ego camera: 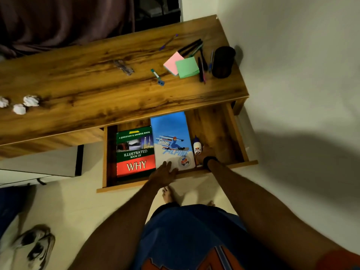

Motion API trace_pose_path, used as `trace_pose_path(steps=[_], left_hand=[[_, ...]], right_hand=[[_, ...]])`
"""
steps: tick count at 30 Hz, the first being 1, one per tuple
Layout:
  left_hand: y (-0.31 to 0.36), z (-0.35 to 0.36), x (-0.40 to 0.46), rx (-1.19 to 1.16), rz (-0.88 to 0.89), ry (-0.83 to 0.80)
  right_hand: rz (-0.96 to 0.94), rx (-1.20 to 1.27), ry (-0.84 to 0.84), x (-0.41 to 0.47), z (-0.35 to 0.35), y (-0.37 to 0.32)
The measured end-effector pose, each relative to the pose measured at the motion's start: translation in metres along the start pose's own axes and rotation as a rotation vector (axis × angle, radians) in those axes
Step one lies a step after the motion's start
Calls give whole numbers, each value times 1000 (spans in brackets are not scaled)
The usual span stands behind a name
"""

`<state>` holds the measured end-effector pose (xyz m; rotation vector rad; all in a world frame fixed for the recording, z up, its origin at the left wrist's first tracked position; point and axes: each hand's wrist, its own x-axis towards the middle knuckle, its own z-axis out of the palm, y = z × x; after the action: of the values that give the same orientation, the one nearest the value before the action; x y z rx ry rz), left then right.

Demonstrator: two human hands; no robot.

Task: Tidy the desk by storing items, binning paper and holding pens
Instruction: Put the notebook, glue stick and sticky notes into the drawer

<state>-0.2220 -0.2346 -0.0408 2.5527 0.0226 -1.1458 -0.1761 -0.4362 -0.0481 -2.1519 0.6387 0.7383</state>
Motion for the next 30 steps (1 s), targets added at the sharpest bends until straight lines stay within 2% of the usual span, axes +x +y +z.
trace_pose_path(steps=[7,11,20,24,27,30], left_hand=[[3,-7,-1,26,29,-16],[2,-22,7,101,67,66],[-3,-61,30,81,133,292],[0,-102,49,83,227,401],[4,-142,59,83,274,498],[2,-180,73,22,265,498]], right_hand=[[-19,-3,-6,0,-3,3],[-82,-75,95,2,-14,-2],[-172,-122,122,13,-21,-24],[-260,-129,169,18,-25,-59],[-414,-196,211,17,-36,-106],[-524,-226,193,24,-42,-150]])
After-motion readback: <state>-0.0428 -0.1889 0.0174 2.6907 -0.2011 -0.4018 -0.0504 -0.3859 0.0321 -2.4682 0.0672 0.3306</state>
